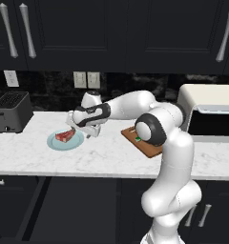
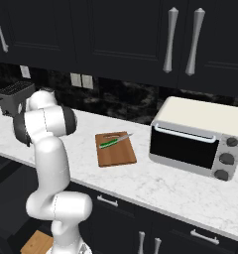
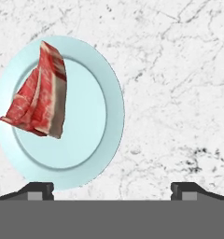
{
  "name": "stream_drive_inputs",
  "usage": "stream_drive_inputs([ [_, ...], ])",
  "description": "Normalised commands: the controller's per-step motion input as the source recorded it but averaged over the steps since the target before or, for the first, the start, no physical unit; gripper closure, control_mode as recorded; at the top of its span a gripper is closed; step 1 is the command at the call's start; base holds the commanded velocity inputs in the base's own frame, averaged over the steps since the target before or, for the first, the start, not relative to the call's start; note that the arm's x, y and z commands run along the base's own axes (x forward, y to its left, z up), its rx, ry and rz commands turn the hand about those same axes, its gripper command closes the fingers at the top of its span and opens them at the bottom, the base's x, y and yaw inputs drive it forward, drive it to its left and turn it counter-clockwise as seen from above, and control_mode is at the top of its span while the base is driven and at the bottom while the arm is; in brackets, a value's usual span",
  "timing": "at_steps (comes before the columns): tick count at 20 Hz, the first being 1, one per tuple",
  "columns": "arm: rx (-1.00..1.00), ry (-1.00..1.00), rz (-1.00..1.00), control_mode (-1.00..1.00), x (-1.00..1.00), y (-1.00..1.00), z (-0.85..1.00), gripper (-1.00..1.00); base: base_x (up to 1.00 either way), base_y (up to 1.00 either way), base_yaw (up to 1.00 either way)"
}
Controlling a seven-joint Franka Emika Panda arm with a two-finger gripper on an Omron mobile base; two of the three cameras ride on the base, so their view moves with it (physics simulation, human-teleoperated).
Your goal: Pick up the knife from the drawer and place it on the cutting board. Then place the meat from the plate to the cutting board.
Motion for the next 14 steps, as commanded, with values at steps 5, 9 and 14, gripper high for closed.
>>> stream_drive_inputs([
  [5,0.00,0.00,0.00,-1.00,0.18,0.15,-0.06,-1.00,0.00,0.00,0.00],
  [9,0.00,-0.01,-0.01,-1.00,0.23,0.05,0.00,-1.00,0.00,0.00,0.00],
  [14,0.00,-0.01,-0.02,-1.00,0.27,0.04,0.00,-1.00,0.00,0.00,0.00],
])
